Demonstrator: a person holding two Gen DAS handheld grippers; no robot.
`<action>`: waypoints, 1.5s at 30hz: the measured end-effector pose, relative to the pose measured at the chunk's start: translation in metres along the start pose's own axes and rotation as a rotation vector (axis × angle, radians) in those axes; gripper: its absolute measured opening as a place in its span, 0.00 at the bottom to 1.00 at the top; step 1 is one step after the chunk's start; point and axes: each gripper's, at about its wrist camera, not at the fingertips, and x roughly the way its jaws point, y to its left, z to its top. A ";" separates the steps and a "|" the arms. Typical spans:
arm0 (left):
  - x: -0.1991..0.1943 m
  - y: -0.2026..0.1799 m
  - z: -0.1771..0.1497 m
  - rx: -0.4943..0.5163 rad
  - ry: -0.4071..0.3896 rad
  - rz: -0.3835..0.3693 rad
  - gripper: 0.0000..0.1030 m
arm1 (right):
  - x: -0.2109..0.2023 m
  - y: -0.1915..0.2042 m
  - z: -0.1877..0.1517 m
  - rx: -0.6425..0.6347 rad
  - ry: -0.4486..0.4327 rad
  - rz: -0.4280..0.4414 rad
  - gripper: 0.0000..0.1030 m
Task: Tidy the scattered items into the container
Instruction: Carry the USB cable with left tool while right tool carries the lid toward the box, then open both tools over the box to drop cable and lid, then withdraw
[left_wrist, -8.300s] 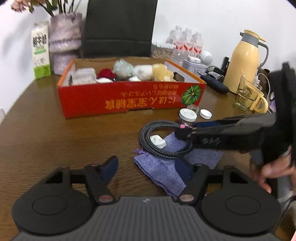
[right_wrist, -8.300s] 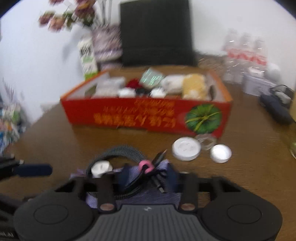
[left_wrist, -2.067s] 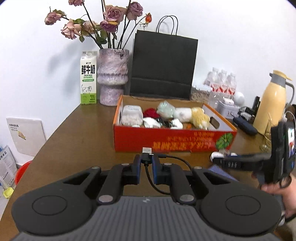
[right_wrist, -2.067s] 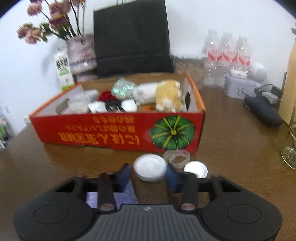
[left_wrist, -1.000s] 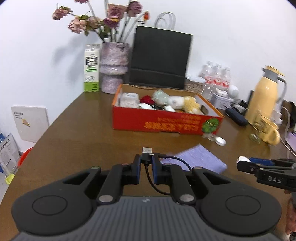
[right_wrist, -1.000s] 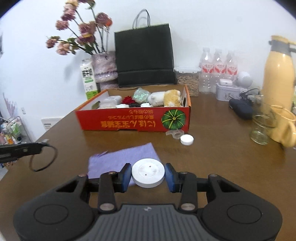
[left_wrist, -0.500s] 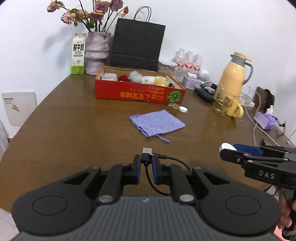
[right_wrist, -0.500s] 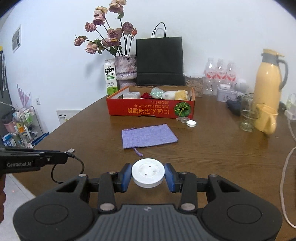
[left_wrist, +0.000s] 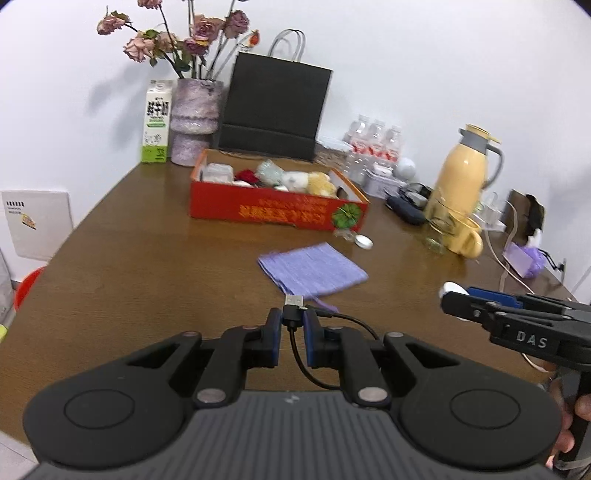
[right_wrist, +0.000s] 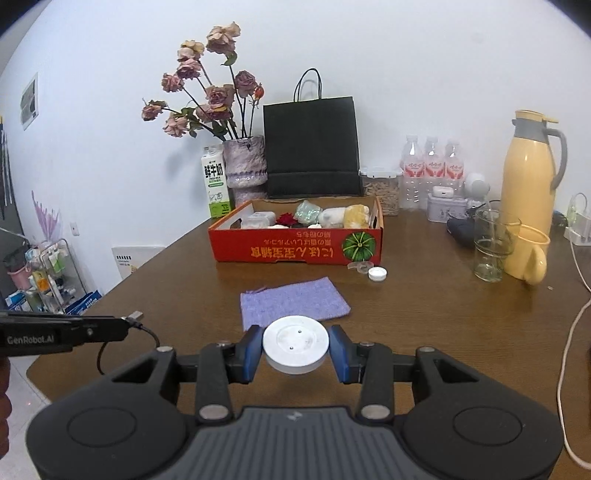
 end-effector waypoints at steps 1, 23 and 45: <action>0.004 0.004 0.009 -0.001 -0.003 -0.002 0.13 | 0.006 -0.002 0.008 -0.003 -0.006 0.002 0.37; 0.325 0.095 0.217 0.132 0.260 0.191 0.13 | 0.371 -0.082 0.210 0.043 0.429 0.023 0.37; 0.284 0.098 0.233 0.105 0.238 0.225 0.69 | 0.347 -0.070 0.218 -0.023 0.455 -0.026 0.58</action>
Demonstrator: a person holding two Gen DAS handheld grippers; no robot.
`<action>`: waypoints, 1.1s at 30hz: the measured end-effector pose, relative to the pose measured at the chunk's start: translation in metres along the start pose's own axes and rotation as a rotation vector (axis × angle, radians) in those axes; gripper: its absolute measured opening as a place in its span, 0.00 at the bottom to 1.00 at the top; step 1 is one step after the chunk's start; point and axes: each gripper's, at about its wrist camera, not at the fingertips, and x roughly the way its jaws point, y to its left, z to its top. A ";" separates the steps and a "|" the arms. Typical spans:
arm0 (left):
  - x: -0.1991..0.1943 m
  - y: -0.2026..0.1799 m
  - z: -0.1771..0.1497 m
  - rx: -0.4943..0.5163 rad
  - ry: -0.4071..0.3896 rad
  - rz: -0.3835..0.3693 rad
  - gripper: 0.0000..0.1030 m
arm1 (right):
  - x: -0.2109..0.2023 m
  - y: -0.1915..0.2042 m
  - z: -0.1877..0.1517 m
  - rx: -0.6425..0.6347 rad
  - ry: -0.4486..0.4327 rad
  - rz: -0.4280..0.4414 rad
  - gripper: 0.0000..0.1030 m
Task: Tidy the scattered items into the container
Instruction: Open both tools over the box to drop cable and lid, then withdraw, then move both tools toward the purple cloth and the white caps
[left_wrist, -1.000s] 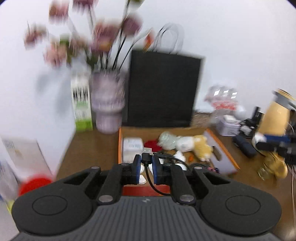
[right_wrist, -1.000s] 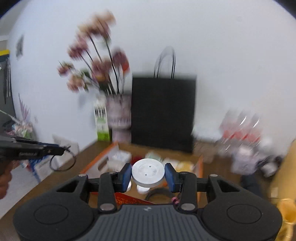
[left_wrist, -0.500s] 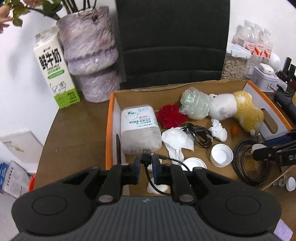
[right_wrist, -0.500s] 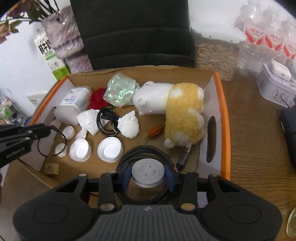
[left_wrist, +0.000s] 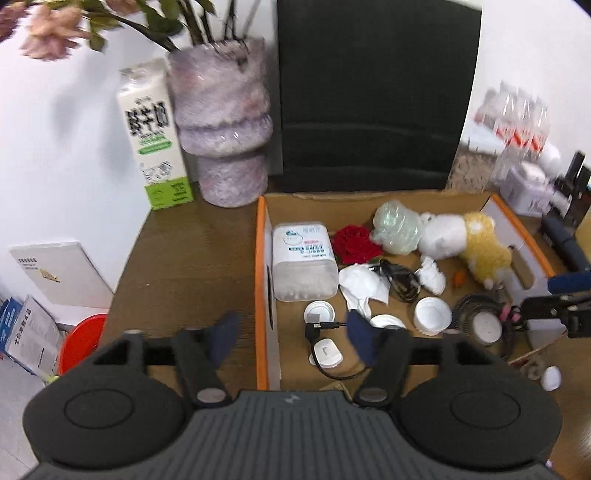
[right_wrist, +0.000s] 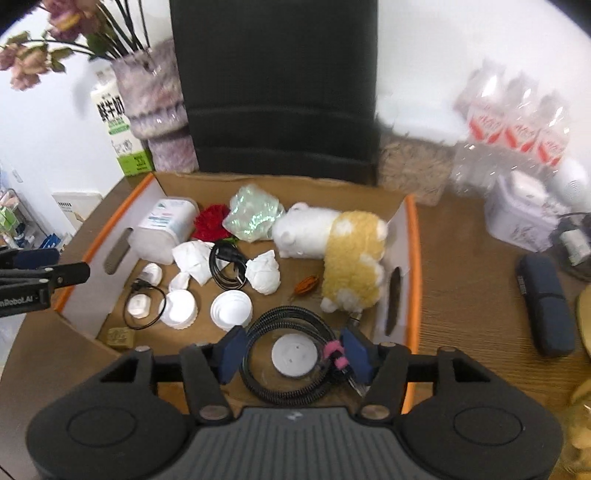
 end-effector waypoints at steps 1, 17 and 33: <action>-0.005 0.000 -0.002 0.000 0.006 -0.001 0.69 | -0.008 0.000 -0.003 -0.005 -0.004 -0.003 0.61; -0.104 -0.014 -0.097 -0.094 0.007 -0.054 0.85 | -0.115 0.002 -0.119 -0.053 -0.147 0.061 0.79; -0.198 -0.059 -0.267 -0.141 -0.211 -0.096 0.96 | -0.168 0.031 -0.318 0.146 -0.300 0.067 0.81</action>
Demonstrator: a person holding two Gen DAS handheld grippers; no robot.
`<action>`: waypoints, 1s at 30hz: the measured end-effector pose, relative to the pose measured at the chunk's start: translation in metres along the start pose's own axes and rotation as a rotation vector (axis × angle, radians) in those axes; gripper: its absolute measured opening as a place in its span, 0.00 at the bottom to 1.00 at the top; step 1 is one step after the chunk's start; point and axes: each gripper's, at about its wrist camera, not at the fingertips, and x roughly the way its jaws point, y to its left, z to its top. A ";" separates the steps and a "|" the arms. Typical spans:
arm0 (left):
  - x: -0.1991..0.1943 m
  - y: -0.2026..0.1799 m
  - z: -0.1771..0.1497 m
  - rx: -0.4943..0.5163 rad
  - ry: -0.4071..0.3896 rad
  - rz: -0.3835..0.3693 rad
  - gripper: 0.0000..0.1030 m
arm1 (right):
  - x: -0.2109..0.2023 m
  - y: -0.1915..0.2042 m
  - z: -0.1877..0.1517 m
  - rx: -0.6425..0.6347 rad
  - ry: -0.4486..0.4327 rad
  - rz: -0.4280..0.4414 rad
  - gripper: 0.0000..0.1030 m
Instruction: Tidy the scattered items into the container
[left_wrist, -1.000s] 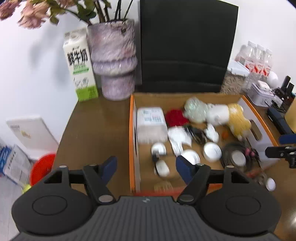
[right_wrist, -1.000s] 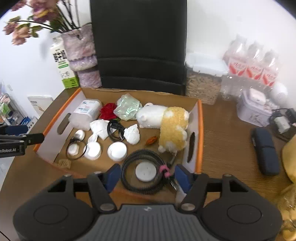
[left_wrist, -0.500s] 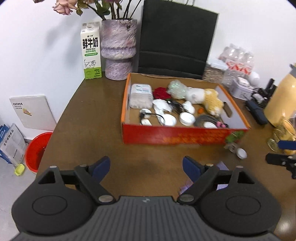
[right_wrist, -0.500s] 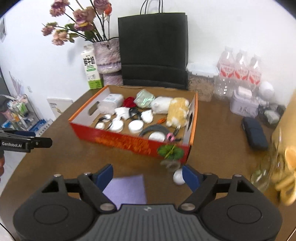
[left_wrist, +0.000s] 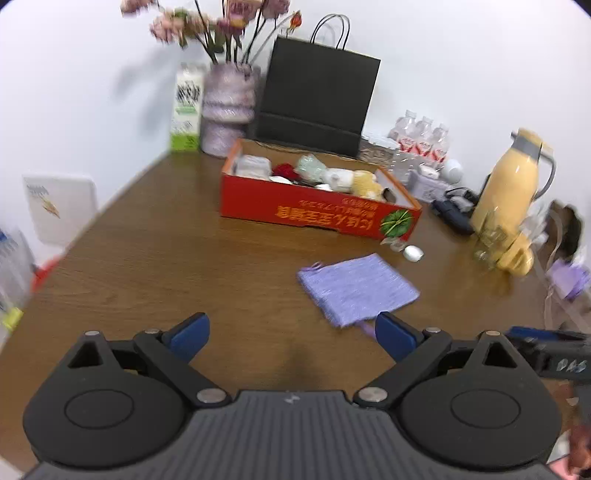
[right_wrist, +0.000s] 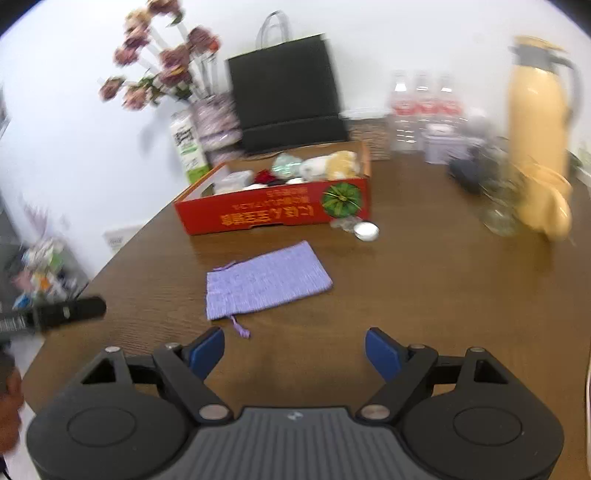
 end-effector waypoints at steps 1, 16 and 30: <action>-0.005 -0.006 -0.008 0.032 -0.022 0.034 0.96 | -0.003 0.002 -0.008 0.000 -0.015 -0.016 0.81; -0.001 -0.021 -0.035 0.093 0.020 0.002 0.64 | 0.005 0.021 -0.043 -0.113 -0.049 -0.070 0.79; 0.108 -0.069 0.039 0.207 0.042 -0.148 0.36 | 0.100 -0.036 0.041 -0.096 -0.092 -0.081 0.63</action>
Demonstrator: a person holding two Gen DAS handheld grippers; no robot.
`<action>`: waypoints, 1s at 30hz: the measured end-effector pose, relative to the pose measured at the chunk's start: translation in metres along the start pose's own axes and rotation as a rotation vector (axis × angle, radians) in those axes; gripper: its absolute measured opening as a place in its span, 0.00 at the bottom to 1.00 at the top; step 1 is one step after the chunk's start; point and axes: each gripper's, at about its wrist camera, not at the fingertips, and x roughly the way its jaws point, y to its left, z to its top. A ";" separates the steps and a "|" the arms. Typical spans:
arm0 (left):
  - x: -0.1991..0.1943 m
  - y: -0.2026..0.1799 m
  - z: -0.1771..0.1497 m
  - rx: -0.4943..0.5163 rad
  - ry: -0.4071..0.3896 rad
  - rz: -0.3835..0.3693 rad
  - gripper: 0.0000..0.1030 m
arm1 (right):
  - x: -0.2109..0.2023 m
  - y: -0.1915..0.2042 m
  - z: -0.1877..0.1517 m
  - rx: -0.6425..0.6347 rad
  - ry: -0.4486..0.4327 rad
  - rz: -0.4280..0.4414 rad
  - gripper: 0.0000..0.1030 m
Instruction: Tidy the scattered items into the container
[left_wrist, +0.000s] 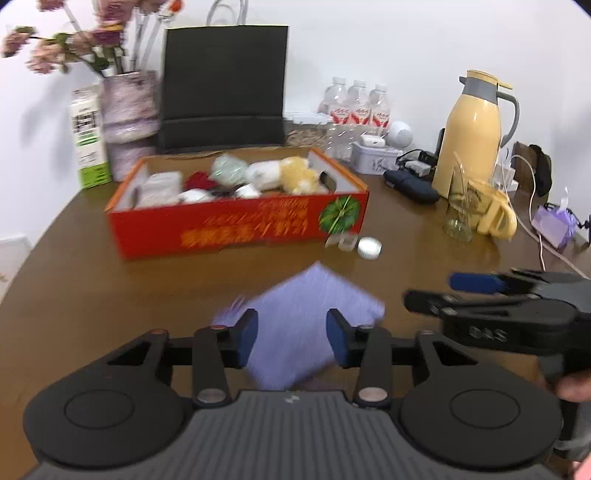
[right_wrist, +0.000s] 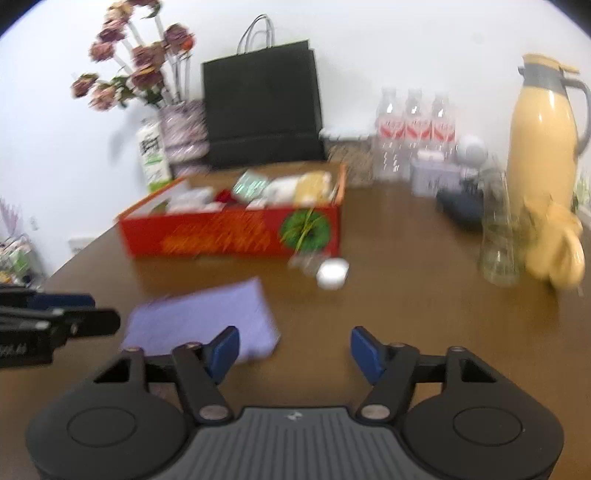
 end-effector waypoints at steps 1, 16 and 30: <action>0.013 -0.001 0.008 0.000 0.007 -0.004 0.34 | 0.013 -0.006 0.008 -0.010 -0.012 -0.005 0.60; 0.142 -0.028 0.069 0.014 0.137 -0.115 0.21 | 0.119 -0.043 0.042 -0.085 0.107 0.049 0.27; 0.182 -0.059 0.068 -0.076 0.156 -0.009 0.02 | 0.097 -0.080 0.039 0.008 0.065 0.107 0.26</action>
